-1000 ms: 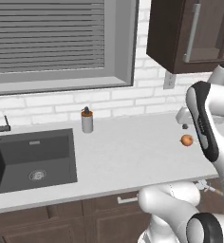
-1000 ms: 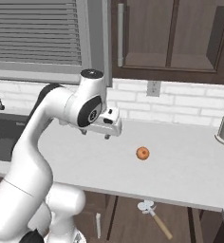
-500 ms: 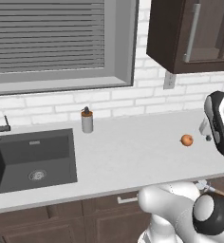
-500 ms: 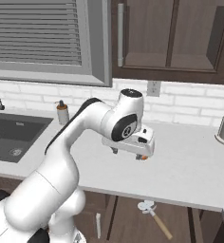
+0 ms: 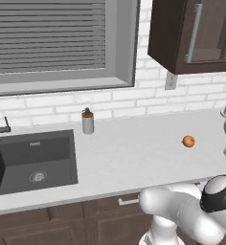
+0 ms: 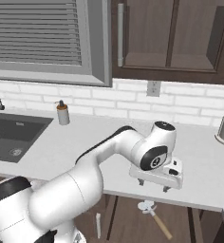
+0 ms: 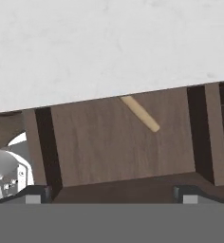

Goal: Pick the pizza cutter from the drawer and place it on the counter.

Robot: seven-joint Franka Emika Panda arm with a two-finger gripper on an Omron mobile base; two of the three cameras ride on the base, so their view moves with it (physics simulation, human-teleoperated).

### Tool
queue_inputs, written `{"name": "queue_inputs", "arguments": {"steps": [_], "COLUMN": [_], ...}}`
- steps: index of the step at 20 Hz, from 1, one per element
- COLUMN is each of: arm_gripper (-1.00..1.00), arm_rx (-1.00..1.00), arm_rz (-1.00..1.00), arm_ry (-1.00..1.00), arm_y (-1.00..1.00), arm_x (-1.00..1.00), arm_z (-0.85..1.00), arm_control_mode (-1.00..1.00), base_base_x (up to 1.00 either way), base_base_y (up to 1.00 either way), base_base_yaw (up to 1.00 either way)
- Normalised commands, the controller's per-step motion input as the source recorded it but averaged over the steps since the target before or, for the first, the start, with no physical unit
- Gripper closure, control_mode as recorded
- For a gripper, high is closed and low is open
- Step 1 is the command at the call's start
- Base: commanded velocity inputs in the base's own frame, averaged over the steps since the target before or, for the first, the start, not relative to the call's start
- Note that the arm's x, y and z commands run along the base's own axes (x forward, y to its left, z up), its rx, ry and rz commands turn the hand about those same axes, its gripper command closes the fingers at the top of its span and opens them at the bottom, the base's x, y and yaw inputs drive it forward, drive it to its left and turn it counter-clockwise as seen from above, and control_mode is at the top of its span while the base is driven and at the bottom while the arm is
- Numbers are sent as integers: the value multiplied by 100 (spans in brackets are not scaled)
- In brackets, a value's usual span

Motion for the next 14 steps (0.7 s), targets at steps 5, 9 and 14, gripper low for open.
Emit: {"name": "queue_inputs", "arguments": {"steps": [5,9,14], "arm_gripper": [-100,-100,-100], "arm_rx": [0,0,-1], "arm_rz": [0,0,0], "arm_ry": [1,-5,0], "arm_y": [-48,-9,0], "arm_x": [-36,-43,-45], "arm_z": [-91,-79,-76], "arm_control_mode": [-100,-100,-100], "base_base_x": [0,0,0], "base_base_y": [0,0,0], "base_base_yaw": [0,0,0]}}
